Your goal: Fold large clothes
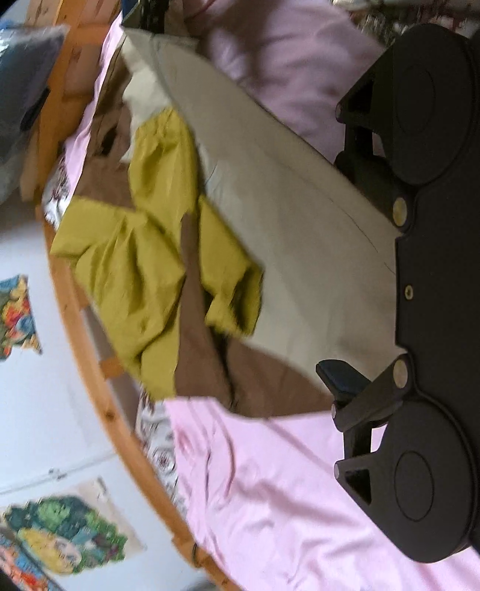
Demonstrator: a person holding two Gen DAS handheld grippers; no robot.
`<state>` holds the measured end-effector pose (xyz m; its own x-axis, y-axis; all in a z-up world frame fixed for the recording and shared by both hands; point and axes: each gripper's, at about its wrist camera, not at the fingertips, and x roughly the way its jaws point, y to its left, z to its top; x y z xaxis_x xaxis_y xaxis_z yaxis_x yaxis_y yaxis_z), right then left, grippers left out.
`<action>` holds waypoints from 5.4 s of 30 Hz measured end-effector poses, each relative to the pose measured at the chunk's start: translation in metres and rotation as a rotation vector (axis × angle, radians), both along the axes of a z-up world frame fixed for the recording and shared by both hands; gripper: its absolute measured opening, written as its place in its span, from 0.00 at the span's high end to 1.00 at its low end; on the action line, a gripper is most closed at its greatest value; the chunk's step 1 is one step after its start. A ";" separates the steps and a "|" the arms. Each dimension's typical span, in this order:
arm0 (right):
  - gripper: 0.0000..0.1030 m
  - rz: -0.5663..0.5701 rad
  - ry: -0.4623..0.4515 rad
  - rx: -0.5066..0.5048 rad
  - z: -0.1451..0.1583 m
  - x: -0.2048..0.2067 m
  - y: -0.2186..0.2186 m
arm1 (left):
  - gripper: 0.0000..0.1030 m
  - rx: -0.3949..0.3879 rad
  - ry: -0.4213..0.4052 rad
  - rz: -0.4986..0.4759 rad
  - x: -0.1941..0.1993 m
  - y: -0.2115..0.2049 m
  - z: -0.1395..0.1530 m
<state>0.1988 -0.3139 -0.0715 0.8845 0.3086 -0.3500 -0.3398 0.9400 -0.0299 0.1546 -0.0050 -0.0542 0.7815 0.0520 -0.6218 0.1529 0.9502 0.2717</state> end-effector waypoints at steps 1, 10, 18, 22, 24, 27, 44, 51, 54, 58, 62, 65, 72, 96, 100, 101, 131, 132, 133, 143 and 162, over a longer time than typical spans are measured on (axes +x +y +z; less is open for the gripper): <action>0.00 -0.018 -0.004 0.010 0.001 0.001 -0.003 | 0.22 0.001 -0.007 0.009 0.002 0.004 0.003; 0.00 -0.163 -0.003 0.095 0.002 0.015 -0.031 | 0.26 -0.120 -0.037 0.085 0.029 0.031 0.018; 0.03 -0.226 0.001 0.122 -0.001 0.028 -0.050 | 0.28 -0.170 -0.035 0.125 0.041 0.042 0.023; 0.15 -0.203 0.002 0.109 -0.002 0.028 -0.049 | 0.32 -0.134 -0.031 0.122 0.035 0.047 0.027; 0.22 -0.192 0.001 0.093 -0.002 0.026 -0.046 | 0.37 -0.126 -0.020 0.121 0.030 0.050 0.026; 0.26 -0.200 0.008 0.053 -0.003 0.020 -0.044 | 0.52 -0.133 0.011 0.114 0.022 0.056 0.022; 0.98 -0.270 0.012 -0.088 0.025 -0.035 -0.032 | 1.00 -0.191 -0.228 -0.014 -0.066 0.062 0.056; 0.98 -0.193 -0.129 -0.170 0.083 -0.124 -0.014 | 1.00 -0.287 -0.261 0.005 -0.136 0.091 0.106; 0.98 -0.165 -0.187 -0.209 0.111 -0.159 -0.006 | 1.00 -0.341 -0.289 0.026 -0.160 0.104 0.134; 0.98 -0.131 -0.248 -0.250 0.140 -0.182 0.003 | 1.00 -0.375 -0.318 0.042 -0.165 0.111 0.166; 0.98 -0.118 -0.291 -0.262 0.157 -0.155 0.014 | 1.00 -0.361 -0.316 0.039 -0.122 0.112 0.186; 0.98 -0.127 -0.309 -0.271 0.162 -0.104 0.022 | 1.00 -0.349 -0.291 0.059 -0.062 0.117 0.197; 0.98 -0.143 -0.230 -0.301 0.157 0.054 0.046 | 1.00 -0.251 -0.159 0.107 0.103 0.139 0.188; 0.66 0.010 0.134 -0.383 0.012 0.306 0.059 | 0.24 -0.453 0.209 0.124 0.311 0.199 0.030; 0.40 0.035 0.213 -0.227 0.029 0.309 0.031 | 0.05 -0.514 0.061 0.153 0.284 0.219 0.045; 0.28 0.036 0.231 -0.174 0.032 0.308 0.022 | 0.04 -0.531 0.031 0.178 0.277 0.223 0.047; 0.00 -0.097 0.203 0.038 0.033 0.251 0.097 | 0.01 -0.330 -0.092 0.300 0.254 0.052 -0.022; 0.00 -0.117 0.160 -0.037 0.021 0.248 0.113 | 0.01 -0.309 -0.114 0.319 0.255 0.052 -0.026; 0.00 -0.142 0.108 -0.118 0.009 0.246 0.128 | 0.01 -0.303 -0.137 0.338 0.257 0.054 -0.029; 0.00 -0.186 -0.130 -0.460 -0.066 0.270 0.185 | 0.01 -0.383 -0.157 0.370 0.288 0.065 -0.059; 0.00 -0.110 -0.096 -0.341 -0.053 0.160 0.185 | 0.01 -0.347 -0.157 0.504 0.224 0.085 -0.035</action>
